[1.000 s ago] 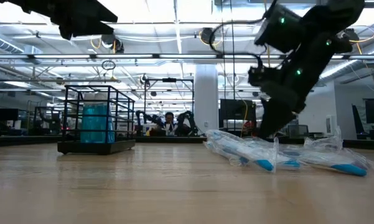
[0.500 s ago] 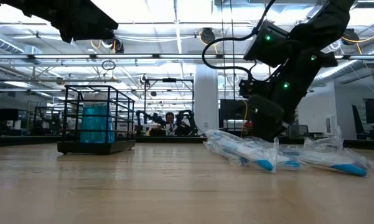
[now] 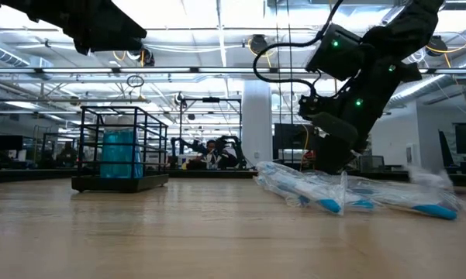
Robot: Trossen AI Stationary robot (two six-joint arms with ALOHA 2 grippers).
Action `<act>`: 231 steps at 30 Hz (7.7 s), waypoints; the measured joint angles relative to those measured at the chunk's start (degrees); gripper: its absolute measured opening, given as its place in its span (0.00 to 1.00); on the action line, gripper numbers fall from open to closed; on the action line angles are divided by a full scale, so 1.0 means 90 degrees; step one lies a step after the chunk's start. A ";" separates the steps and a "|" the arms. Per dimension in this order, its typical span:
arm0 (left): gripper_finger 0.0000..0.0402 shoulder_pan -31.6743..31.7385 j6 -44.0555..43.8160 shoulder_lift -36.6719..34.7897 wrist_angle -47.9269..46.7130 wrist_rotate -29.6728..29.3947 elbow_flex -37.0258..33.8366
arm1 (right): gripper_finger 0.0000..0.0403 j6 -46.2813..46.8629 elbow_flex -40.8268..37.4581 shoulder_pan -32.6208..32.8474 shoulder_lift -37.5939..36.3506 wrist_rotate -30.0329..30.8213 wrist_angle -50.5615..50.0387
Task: Pick & Place toothbrushing station
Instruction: Put the purple toothbrush into the top compartment of the mesh organizer
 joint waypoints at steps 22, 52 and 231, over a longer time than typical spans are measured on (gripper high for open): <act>0.58 0.0371 -0.0043 0.0646 0.0632 0.0614 -0.0005 | 0.10 -0.2579 0.0002 -0.0076 -0.0195 -0.0744 0.5702; 0.58 0.2436 0.1093 0.4319 0.4340 0.4303 0.1914 | 0.10 -0.2674 0.0002 0.0000 -0.0199 -0.1572 0.8426; 0.60 0.1530 0.0784 -0.0429 0.2863 0.0607 -0.1411 | 0.45 0.1318 -0.0881 -0.0805 -0.2332 0.0260 -0.2017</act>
